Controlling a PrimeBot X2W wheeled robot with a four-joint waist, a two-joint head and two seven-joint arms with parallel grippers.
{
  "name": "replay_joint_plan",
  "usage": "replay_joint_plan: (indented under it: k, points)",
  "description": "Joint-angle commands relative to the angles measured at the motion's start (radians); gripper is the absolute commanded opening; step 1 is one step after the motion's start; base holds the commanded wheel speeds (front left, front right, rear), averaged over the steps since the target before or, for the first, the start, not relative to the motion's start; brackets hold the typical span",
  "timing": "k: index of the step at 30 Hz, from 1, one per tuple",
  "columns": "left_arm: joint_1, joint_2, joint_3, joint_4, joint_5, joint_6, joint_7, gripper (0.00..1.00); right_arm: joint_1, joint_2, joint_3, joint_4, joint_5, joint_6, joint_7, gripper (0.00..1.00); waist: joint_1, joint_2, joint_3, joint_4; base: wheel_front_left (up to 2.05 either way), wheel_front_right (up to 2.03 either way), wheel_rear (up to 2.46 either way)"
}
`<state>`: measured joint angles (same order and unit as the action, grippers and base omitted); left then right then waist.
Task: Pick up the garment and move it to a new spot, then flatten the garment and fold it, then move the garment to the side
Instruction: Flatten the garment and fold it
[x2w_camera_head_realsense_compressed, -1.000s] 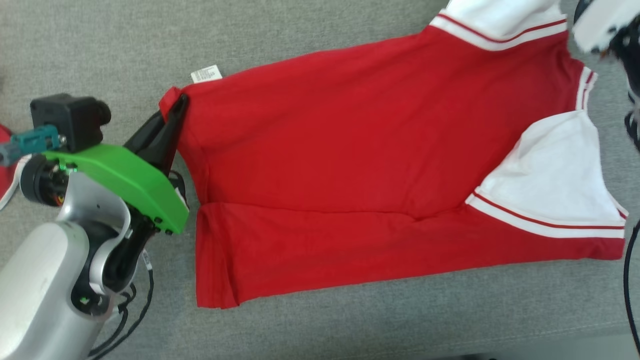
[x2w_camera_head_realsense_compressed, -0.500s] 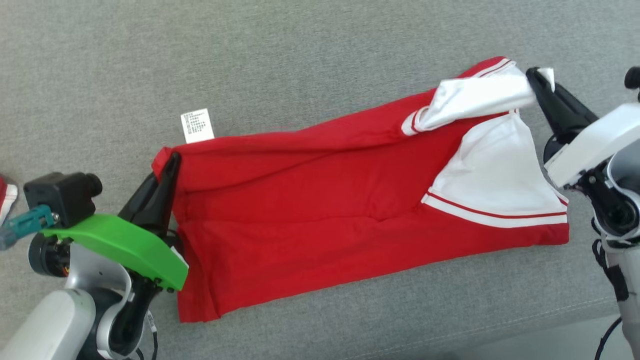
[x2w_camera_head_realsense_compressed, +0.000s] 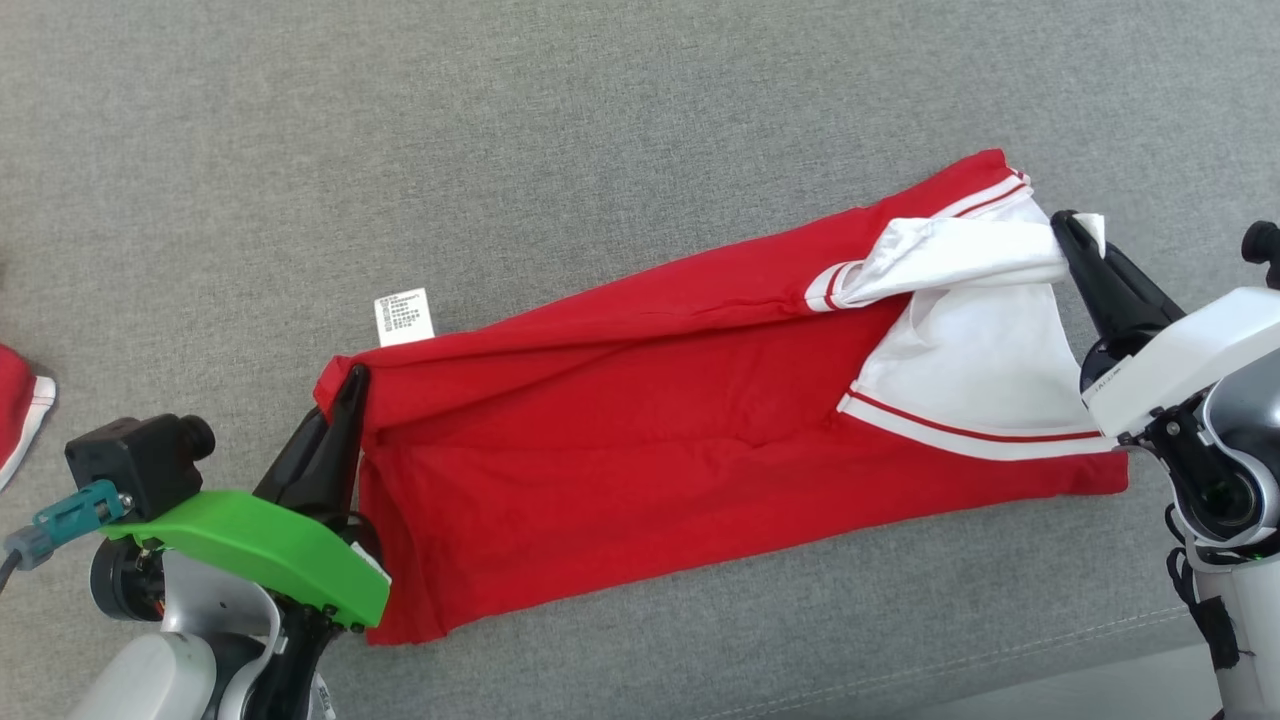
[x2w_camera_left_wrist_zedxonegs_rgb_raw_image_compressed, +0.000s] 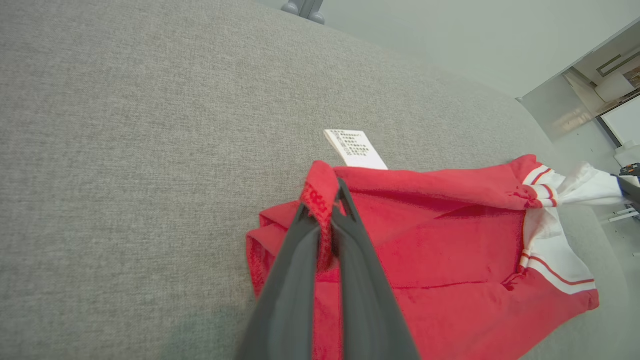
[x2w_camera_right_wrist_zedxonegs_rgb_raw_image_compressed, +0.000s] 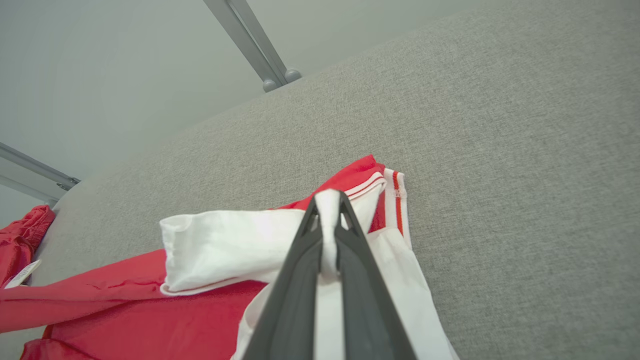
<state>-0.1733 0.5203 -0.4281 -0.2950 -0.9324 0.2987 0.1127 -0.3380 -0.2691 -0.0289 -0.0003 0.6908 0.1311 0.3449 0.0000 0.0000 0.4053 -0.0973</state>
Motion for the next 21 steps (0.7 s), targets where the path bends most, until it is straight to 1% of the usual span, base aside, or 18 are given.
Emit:
replay_joint_plan:
  k: [1, 10, 13, 14, 15, 16, 17, 21]
  points:
    - [0.012, -0.002, 0.001, 0.008, -0.005, -0.007, -0.009, 0.00, 0.014, 0.005, -0.004, 0.006, -0.005, -0.001, -0.006, 0.00, 0.0000, 0.0000, -0.003, 0.002, 0.00, 0.00, 0.00]
    - [0.022, -0.019, -0.029, 0.050, 0.004, -0.030, -0.025, 0.00, 0.035, 0.020, -0.003, 0.044, -0.017, -0.001, -0.012, 0.00, 0.0000, 0.0000, -0.013, -0.001, 0.00, 0.00, 0.00]
    - [0.038, -0.020, -0.039, 0.065, 0.013, -0.027, -0.030, 0.00, 0.043, 0.024, 0.008, 0.075, -0.026, -0.001, -0.013, 0.00, 0.0000, 0.0000, -0.018, -0.003, 0.00, 0.00, 0.00]
    - [0.042, -0.017, -0.040, 0.071, 0.017, -0.023, -0.035, 0.10, 0.046, 0.023, 0.011, 0.087, -0.037, -0.001, -0.013, 0.00, 0.0000, 0.0000, -0.020, -0.003, 0.00, 0.00, 0.00]
    - [0.049, -0.016, -0.042, 0.079, 0.024, -0.018, -0.039, 0.33, 0.051, 0.021, 0.021, 0.100, -0.045, -0.001, -0.008, 0.38, 0.0000, 0.0000, -0.023, -0.003, 0.00, 0.00, 0.00]
    - [0.056, -0.015, -0.048, 0.085, 0.030, -0.017, -0.042, 0.69, 0.055, 0.021, 0.027, 0.113, -0.046, -0.001, 0.000, 1.00, 0.0000, 0.0000, -0.026, -0.003, 0.00, 0.00, 0.00]
    - [0.069, -0.009, -0.057, 0.094, 0.041, -0.015, -0.042, 1.00, 0.059, 0.020, 0.035, 0.123, -0.044, -0.001, 0.011, 1.00, 0.0000, 0.0000, -0.030, -0.002, 0.00, 0.00, 0.00]
    - [0.122, 0.011, -0.086, 0.122, 0.064, -0.002, -0.040, 1.00, 0.080, -0.010, 0.049, 0.141, -0.036, 0.000, 0.057, 1.00, 0.0000, 0.0000, -0.053, -0.004, 0.00, 0.00, 0.00]
